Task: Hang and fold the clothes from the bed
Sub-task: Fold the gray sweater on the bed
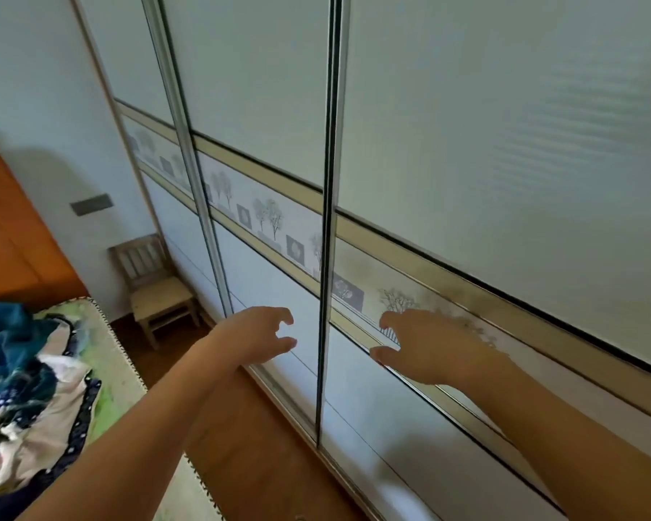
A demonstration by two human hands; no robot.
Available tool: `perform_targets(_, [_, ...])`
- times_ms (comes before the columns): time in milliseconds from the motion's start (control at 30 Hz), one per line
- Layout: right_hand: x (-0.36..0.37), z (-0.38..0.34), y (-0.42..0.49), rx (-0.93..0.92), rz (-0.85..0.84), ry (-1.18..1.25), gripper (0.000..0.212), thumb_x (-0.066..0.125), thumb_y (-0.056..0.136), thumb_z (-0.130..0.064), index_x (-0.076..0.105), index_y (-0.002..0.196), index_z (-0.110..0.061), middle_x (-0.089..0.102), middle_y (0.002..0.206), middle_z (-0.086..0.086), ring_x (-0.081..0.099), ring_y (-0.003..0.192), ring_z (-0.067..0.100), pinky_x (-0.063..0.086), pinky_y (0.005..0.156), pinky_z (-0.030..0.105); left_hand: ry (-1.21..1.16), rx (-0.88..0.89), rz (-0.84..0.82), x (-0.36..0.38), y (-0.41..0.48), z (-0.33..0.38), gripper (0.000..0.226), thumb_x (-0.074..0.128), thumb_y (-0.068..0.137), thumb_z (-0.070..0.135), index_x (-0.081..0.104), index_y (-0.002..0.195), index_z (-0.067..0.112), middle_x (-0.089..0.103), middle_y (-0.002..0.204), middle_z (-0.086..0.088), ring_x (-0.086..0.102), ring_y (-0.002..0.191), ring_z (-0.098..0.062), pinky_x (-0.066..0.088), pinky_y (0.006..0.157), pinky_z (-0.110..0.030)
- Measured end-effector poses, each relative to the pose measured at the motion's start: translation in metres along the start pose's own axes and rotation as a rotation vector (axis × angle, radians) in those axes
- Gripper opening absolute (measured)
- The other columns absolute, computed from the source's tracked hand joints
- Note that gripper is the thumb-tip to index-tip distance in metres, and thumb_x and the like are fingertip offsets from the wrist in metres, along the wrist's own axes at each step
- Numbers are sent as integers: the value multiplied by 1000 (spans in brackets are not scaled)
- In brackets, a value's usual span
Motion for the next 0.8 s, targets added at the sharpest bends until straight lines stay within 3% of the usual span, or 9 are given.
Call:
perform_targets(267, [30,-59,134,-100,-107,26,59,45,97,-65,44,143,-27,57,132,3,54,123,26,50,97,40,-54,-95,-26,2,67,-115,49,58,95,51,49,140,34,59,136,4,57,122,-16,48,103,-36])
perform_targets(533, [43,-136,284,5,-114,104,64,42,97,-65,36,150,-29,48,141,4,50,127,28,49,100,44,21,-24,-96,-34,180,-231,51,56,96,50,44,143,34,56,141,4,56,125,-18,48,105,-41])
perform_targets(800, [34,-145,312,201,-100,103,64,39,98,-64,32,151,-28,42,145,4,41,132,29,50,95,43,119,162,-192,-64,238,-232,51,52,98,49,41,146,34,55,137,4,55,123,-19,47,102,-41])
Point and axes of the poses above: each hand's wrist, its own y-axis towards the middle knuckle, its own x-axis out of the palm, z = x × y, the point moved 1 cm from there along y, towards the middle knuckle
